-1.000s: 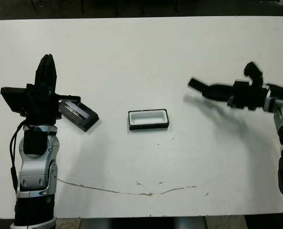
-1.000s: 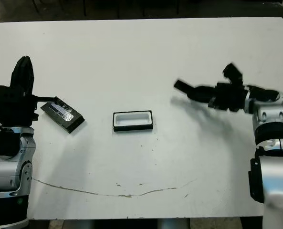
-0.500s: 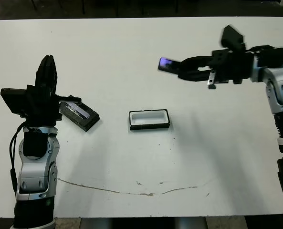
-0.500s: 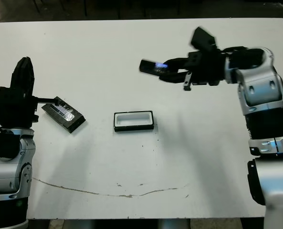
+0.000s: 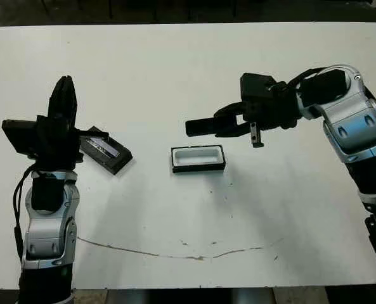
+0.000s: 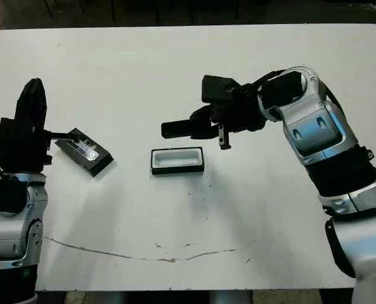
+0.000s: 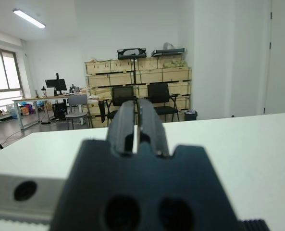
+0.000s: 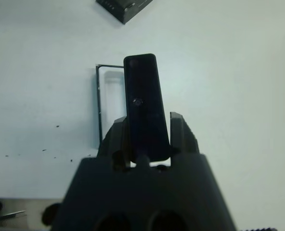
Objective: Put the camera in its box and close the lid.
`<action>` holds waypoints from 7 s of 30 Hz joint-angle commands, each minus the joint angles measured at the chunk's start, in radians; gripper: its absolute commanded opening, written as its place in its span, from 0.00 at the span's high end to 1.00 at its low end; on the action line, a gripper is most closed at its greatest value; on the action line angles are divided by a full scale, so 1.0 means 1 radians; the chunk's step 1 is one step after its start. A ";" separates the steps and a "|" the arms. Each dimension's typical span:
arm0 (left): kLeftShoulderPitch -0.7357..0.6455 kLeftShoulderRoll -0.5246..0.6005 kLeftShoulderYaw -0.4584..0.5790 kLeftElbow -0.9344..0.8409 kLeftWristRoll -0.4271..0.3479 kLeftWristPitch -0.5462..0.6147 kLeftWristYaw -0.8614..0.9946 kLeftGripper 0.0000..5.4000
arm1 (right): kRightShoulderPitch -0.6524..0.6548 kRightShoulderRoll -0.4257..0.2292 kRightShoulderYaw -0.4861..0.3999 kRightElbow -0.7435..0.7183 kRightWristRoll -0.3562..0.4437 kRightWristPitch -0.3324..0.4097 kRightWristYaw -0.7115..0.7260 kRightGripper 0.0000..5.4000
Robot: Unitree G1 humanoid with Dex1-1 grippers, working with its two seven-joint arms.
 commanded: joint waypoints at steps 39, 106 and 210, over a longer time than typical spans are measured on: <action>0.014 -0.002 -0.017 0.014 0.012 0.018 0.015 1.00 | 0.015 0.072 0.129 0.074 -0.095 -0.014 0.011 0.87; 0.017 -0.001 -0.015 0.020 0.006 0.012 0.020 1.00 | 0.022 0.077 -0.269 0.043 0.106 -0.031 -0.166 0.00; -0.486 0.606 -0.514 0.707 0.319 0.404 -1.090 1.00 | 0.417 0.028 -0.435 -0.236 0.201 -0.097 -0.632 1.00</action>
